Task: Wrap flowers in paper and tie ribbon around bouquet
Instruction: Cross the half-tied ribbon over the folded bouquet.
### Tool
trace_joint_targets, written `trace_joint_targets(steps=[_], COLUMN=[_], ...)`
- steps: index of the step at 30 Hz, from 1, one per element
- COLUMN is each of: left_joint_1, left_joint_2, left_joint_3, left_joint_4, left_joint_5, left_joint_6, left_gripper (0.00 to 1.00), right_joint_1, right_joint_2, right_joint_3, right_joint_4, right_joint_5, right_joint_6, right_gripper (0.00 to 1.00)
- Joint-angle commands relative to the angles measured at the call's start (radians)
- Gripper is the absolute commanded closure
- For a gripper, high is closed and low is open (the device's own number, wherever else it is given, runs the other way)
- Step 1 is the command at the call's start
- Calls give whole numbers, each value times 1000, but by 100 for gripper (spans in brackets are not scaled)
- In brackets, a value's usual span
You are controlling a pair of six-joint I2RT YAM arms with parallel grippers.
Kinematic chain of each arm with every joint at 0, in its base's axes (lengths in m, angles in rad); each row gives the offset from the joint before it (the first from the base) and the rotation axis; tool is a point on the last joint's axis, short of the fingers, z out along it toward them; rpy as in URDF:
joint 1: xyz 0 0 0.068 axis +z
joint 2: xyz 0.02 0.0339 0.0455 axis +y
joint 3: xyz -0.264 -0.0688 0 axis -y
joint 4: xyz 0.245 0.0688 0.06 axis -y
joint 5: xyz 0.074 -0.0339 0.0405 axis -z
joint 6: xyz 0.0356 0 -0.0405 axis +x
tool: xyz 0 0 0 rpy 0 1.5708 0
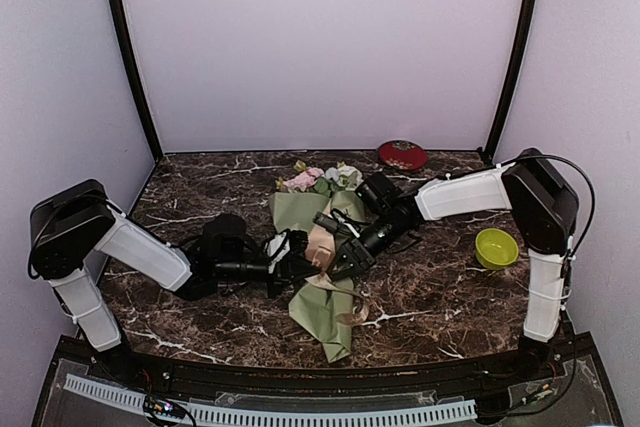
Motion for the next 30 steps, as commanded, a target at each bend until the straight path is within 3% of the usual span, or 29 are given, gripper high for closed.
trace_joint_targets(steps=[1, 5, 14, 17, 20, 26, 30], left_joint_1=[8, 8, 8, 9, 9, 9, 9], left_joint_2=[-7, -49, -85, -94, -101, -70, -69], left_joint_3=[-16, 6, 34, 59, 79, 101, 102], left_joint_4=[-25, -171, -325, -371, -427, -423, -330], left_joint_5=[13, -7, -72, -64, -60, -48, -72], left_joint_6=[-1, 26, 64, 79, 105, 123, 112], left_gripper=[97, 94, 62, 59, 60, 80, 90], right_joint_1=[-3, -7, -7, -7, -7, -3, 0], right_joint_2=[-9, -23, -8, -3, -1, 3, 11], right_joint_3=[-14, -11, -4, 9, 20, 27, 41], right_joint_4=[43, 40, 34, 21, 15, 8, -18], right_joint_5=[46, 48, 40, 33, 31, 13, 0], right_joint_6=[28, 34, 39, 33, 31, 23, -1], right_gripper=[78, 76, 76, 76, 76, 76, 76])
